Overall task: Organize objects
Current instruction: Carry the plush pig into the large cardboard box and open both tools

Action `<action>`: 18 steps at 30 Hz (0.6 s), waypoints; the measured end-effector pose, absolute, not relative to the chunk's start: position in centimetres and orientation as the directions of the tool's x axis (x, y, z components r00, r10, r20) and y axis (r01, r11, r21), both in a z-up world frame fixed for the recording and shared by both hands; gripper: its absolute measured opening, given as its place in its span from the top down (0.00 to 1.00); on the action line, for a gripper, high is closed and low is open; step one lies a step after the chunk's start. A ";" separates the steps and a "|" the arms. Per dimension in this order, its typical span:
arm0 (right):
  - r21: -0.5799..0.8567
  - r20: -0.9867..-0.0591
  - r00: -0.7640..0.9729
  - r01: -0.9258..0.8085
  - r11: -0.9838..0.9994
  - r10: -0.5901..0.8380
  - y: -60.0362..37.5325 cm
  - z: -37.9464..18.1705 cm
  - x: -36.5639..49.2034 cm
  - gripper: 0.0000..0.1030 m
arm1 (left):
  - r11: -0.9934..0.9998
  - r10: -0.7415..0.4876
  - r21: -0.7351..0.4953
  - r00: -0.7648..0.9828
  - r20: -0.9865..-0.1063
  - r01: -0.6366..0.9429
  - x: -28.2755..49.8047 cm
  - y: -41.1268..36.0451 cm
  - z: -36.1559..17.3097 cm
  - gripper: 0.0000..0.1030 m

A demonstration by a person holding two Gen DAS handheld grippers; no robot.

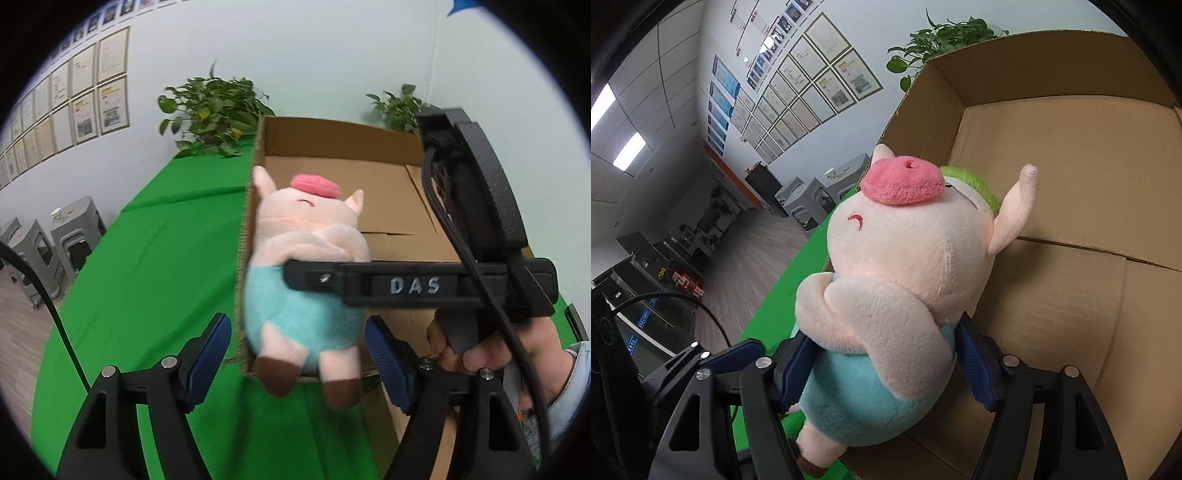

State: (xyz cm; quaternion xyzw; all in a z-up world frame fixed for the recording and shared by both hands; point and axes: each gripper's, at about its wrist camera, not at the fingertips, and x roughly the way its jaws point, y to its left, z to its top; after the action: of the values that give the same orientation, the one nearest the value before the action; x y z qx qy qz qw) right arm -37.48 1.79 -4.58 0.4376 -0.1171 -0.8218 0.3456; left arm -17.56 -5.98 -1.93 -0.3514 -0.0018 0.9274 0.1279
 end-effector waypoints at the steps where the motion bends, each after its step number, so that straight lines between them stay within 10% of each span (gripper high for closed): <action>1: 0.499 -0.638 -0.380 0.458 -0.735 -0.670 1.7 -4.6 -37.6 0.27 | -0.969 0.235 -0.095 -0.722 -0.651 -0.230 -17.4 -6.3 -1.9 0.27; 7: 0.495 -0.620 -0.434 0.429 -0.755 -0.653 2.4 -3.9 -36.3 0.02 | -0.979 0.201 -0.101 -0.759 -0.620 -0.177 -16.7 -8.2 -0.8 0.27; 18: 0.273 -0.637 -0.696 0.200 -0.941 -0.333 10.6 3.5 -24.8 0.00 | -0.980 0.197 -0.078 -0.822 -0.535 -0.184 -15.5 -7.7 1.9 0.23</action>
State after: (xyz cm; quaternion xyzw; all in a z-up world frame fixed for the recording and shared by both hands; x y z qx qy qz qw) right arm -24.82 10.56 3.52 0.3620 -0.0917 -0.9162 0.1456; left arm -15.52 -7.70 1.93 -0.2814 -0.0115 0.9543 0.0999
